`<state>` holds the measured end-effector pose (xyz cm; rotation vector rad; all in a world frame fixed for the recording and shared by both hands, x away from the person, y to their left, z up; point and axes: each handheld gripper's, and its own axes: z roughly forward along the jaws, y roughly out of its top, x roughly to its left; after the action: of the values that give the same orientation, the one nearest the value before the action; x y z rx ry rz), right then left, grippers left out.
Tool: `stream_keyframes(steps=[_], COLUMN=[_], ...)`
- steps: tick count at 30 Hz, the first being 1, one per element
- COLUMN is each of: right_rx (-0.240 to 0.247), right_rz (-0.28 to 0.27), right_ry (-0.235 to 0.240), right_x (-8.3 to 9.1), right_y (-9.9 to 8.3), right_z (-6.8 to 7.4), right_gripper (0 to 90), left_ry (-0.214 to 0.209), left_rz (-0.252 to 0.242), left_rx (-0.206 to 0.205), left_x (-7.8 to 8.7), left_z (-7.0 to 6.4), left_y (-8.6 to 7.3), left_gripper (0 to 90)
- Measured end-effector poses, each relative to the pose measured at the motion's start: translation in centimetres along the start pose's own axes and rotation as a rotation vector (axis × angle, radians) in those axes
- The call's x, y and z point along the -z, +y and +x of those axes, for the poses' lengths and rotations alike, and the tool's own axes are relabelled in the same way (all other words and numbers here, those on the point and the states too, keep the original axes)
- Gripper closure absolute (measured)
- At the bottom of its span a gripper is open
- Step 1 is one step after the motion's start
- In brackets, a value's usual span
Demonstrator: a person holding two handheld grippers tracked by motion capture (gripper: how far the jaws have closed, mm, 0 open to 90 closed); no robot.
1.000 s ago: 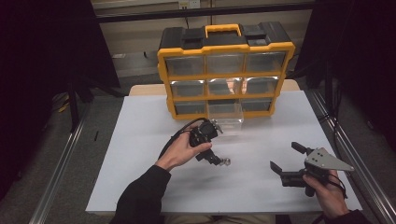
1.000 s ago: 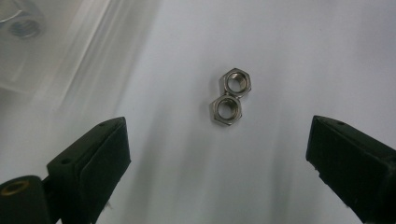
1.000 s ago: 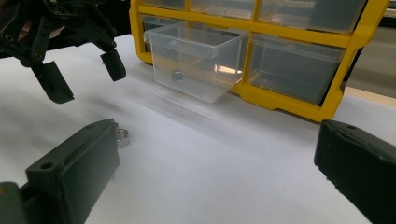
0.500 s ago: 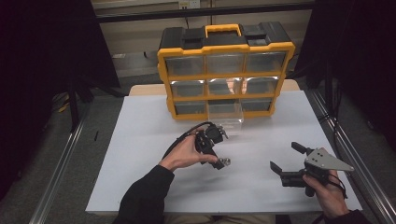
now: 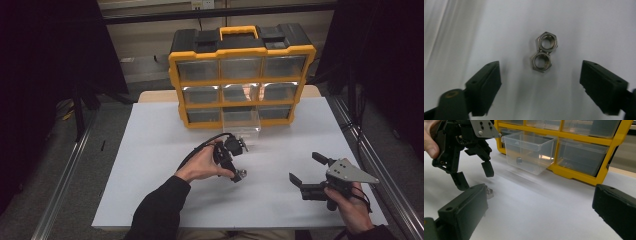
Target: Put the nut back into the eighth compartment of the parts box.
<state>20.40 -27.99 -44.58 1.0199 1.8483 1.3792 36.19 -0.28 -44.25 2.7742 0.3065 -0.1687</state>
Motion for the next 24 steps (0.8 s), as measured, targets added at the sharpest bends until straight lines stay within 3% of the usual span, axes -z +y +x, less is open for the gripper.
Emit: stream_keyframes(steps=[1,3,5,6,8,10,11,12,13,16,17,19,20,21,22,23,24], right_rx=[0.0,0.0,-0.001,0.0,-0.001,-0.002,-0.002,0.0,0.0,0.0,0.001,0.001,-0.001,-0.001,-0.002,0.001,0.001], right_rz=[0.0,0.0,0.0,-0.001,0.0,0.001,0.001,-0.001,-0.001,-0.001,-0.001,-0.001,0.0,0.0,0.0,-0.002,-0.001], right_ry=[0.0,0.001,0.001,0.001,0.001,0.0,0.0,0.001,0.002,0.0,0.001,0.001,0.0,0.0,0.0,0.001,0.0], right_x=[0.0,0.0,0.0,0.0,0.0,0.0,0.0,0.0,0.0,0.0,0.0,0.0,0.0,0.0,0.0,0.0,0.0], right_y=[0.0,0.0,0.0,0.0,0.0,0.0,0.0,0.0,0.0,0.0,0.0,0.0,0.0,0.0,0.0,0.0,0.0], right_z=[0.0,0.0,0.0,0.0,0.0,0.0,0.0,0.0,0.0,0.0,0.0,0.0,0.0,0.0,0.0,0.0,0.0], right_gripper=[0.0,0.0,0.0,0.0,0.0,0.0,0.0,0.0,0.0,0.0,0.0,0.0,0.0,0.0,0.0,0.0,0.0], left_ry=[-0.017,-0.012,-0.015,-0.025,-0.032,-0.023,-0.02,-0.03,-0.033,-0.043,-0.044,-0.031,-0.032,-0.047,-0.05,-0.035,-0.034], left_rz=[0.008,-0.017,0.016,0.013,0.026,0.008,0.015,-0.013,0.002,0.015,0.002,0.026,-0.012,0.022,0.028,0.026,0.021], left_rx=[-0.006,0.059,0.006,0.001,0.006,0.016,0.002,0.051,-0.002,0.0,0.026,-0.025,0.027,-0.01,0.005,-0.011,0.017], left_x=[0.0,-0.5,-0.4,-0.4,-0.4,-0.6,-0.5,-0.6,-0.4,-0.5,-0.6,-0.5,-0.8,-0.7,-0.7,-0.9,-1.0], left_z=[0.1,-0.3,0.2,0.3,0.4,0.3,0.4,0.1,0.5,0.7,0.4,0.6,0.2,0.4,0.3,0.2,0.0], left_y=[0.1,0.1,0.1,0.2,0.2,0.2,0.2,0.1,0.2,0.3,0.2,0.3,0.3,0.4,0.5,0.6,0.6], left_gripper=[21.8,23.3,27.0,28.2,33.1,37.1,39.3,46.1,51.9,53.4,54.3,57.1,58.7,60.8,61.8,62.6,62.8])
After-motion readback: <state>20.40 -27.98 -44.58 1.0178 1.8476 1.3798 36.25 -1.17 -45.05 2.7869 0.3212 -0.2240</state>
